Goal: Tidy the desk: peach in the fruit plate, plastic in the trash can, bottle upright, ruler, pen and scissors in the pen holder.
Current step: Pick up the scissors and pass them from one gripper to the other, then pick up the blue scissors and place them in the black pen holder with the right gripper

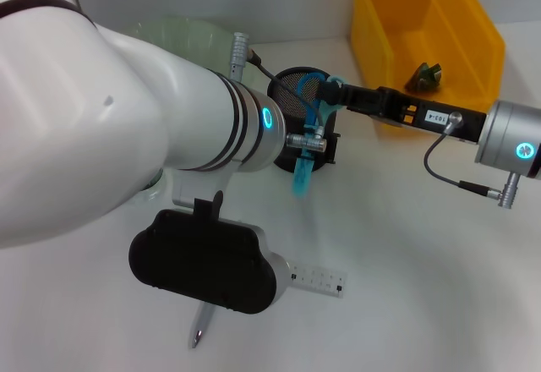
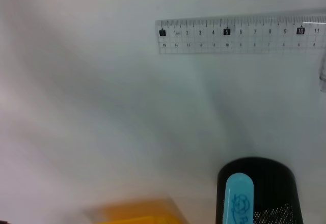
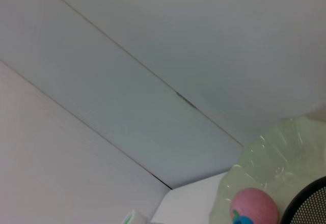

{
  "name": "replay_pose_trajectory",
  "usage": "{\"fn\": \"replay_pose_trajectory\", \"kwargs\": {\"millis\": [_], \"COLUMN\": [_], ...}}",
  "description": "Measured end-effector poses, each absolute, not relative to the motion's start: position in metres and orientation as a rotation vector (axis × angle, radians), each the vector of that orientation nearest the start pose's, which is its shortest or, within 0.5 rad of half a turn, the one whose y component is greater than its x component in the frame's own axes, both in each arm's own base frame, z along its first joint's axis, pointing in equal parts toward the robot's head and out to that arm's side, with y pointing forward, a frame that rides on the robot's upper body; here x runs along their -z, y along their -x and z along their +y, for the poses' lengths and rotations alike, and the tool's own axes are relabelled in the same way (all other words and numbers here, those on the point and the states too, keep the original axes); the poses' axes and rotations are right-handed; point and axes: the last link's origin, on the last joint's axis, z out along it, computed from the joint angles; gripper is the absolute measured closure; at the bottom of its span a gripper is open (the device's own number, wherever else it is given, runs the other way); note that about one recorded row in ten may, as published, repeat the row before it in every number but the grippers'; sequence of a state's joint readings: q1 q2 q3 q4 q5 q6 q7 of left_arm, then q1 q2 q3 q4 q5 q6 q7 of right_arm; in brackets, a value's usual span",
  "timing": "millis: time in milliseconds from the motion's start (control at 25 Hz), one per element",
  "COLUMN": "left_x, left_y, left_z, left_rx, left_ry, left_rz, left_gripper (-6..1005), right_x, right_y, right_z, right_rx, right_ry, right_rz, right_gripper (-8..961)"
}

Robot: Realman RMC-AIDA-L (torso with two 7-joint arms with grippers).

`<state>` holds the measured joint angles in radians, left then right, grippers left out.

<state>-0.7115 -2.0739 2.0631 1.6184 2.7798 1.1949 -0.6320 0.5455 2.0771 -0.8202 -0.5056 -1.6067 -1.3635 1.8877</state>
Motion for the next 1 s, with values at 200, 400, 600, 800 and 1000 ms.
{"fn": "replay_pose_trajectory", "kwargs": {"millis": [200, 400, 600, 800, 1000], "left_x": [0.085, 0.085, 0.088, 0.092, 0.093], "left_y": [0.042, 0.040, 0.036, 0.034, 0.033], "left_z": [0.320, 0.320, 0.315, 0.309, 0.307], "left_rx": [-0.906, -0.898, -0.833, -0.767, -0.744], "left_ry": [1.369, 1.367, 1.413, 1.449, 1.447], "left_rz": [2.683, 2.682, 2.659, 2.643, 2.632], "left_gripper": [734, 733, 732, 731, 700], "right_x": [0.016, 0.014, 0.008, 0.006, 0.007], "right_y": [-0.244, -0.246, -0.251, -0.254, -0.254], "right_z": [0.361, 0.359, 0.354, 0.352, 0.349], "right_rx": [-1.085, -1.113, -1.182, -1.203, -1.213], "right_ry": [2.325, 2.309, 2.259, 2.240, 2.246], "right_rz": [1.429, 1.396, 1.377, 1.381, 1.401], "right_gripper": [769, 797, 803, 804, 819]}}
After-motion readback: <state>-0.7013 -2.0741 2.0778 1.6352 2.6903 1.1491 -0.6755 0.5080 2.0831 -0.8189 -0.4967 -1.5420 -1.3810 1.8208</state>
